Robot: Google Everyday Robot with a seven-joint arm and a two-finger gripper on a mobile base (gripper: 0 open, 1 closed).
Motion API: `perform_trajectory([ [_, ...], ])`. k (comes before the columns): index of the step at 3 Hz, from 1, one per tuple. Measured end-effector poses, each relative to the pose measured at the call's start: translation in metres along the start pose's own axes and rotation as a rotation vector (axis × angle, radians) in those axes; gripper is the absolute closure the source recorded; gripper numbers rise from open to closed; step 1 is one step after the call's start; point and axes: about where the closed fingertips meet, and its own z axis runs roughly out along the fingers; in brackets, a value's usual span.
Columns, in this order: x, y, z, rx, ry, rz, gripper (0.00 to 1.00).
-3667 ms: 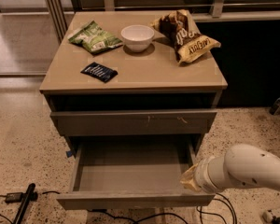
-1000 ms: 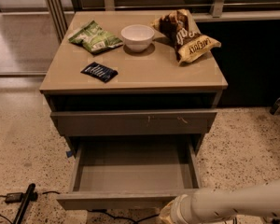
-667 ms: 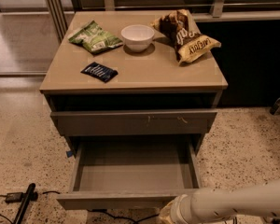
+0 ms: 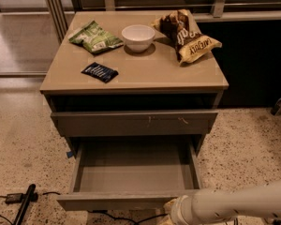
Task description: Close middle drawer
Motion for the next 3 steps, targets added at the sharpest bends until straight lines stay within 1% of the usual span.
perform_trajectory([
  [1, -0.009, -0.025, 0.004, 0.046, -0.015, -0.006, 0.00],
  [2, -0.008, -0.023, 0.004, 0.046, -0.015, -0.006, 0.00],
  [3, -0.018, -0.047, 0.005, 0.071, -0.023, -0.012, 0.14],
])
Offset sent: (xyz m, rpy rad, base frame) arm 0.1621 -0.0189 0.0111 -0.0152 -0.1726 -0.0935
